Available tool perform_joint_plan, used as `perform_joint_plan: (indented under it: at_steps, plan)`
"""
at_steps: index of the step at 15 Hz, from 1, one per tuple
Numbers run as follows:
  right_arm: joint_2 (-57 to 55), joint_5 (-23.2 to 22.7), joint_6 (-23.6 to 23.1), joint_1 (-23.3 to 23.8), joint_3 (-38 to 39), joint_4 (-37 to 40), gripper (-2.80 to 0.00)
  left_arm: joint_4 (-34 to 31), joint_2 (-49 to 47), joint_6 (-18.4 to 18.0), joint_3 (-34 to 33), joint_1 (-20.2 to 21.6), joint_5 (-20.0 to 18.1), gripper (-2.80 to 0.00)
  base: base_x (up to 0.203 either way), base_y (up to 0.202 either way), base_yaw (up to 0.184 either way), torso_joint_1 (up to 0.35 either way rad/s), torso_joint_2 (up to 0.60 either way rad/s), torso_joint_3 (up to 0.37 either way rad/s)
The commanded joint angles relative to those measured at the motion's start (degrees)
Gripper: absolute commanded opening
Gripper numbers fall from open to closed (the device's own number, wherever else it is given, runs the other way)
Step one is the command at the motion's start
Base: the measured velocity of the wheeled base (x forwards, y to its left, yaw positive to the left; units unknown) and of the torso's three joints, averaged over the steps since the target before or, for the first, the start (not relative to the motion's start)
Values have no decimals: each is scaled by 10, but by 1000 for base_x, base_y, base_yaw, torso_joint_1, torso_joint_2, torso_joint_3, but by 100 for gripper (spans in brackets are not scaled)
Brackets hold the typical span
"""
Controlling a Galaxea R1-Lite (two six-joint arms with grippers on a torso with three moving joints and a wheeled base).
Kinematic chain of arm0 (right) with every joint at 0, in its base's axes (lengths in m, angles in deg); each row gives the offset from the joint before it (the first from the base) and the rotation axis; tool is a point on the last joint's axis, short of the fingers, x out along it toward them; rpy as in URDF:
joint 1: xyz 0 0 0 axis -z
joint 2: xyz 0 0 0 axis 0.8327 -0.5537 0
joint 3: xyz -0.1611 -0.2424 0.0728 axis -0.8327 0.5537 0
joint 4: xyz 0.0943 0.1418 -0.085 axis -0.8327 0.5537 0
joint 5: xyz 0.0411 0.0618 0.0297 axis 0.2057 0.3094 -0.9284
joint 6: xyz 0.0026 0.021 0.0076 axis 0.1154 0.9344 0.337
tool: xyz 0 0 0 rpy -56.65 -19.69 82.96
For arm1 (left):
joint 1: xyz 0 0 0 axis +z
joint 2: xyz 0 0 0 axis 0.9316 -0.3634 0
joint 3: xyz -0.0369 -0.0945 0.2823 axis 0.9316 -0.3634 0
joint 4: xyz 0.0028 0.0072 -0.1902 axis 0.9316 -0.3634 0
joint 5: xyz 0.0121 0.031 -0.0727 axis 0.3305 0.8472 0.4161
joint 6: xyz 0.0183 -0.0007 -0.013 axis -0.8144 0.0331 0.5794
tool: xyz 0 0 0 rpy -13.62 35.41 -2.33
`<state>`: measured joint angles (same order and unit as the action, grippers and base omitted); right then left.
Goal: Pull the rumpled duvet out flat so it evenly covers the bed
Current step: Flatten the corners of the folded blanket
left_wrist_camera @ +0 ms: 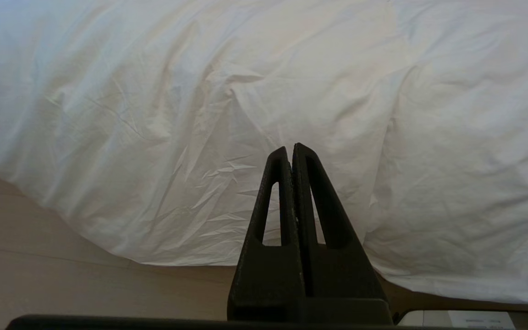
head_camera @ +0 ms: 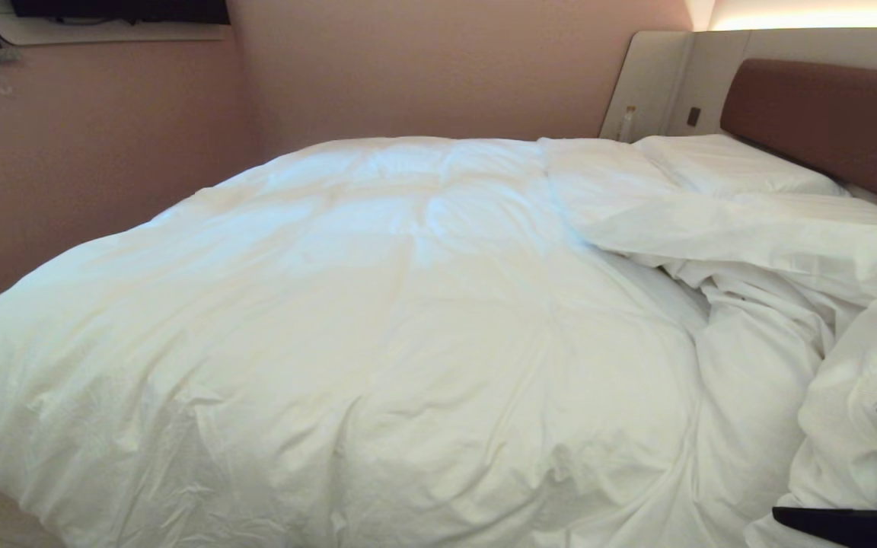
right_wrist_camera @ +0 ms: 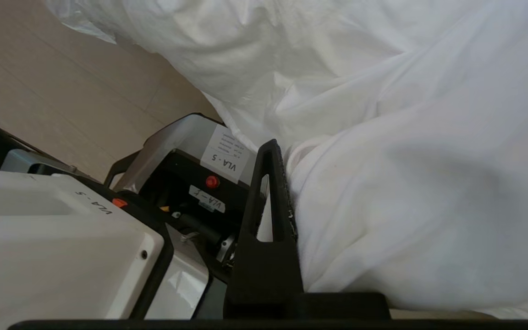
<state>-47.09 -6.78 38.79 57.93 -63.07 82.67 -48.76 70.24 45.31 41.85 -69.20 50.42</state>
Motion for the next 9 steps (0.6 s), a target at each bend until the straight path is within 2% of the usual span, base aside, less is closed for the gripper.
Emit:
perform_joint_plan:
  at_steps: [1, 9]
  plan:
    - [-6, -1, 6, 0, -1, 0, -280, 0, 0, 0, 0, 0, 0, -280, 0, 0, 0, 0, 0, 0]
    - [-21, 0, 6, 0, 2, 1, -280, 1, 0, 0, 0, 0, 0, -280, 0, 0, 0, 0, 0, 0]
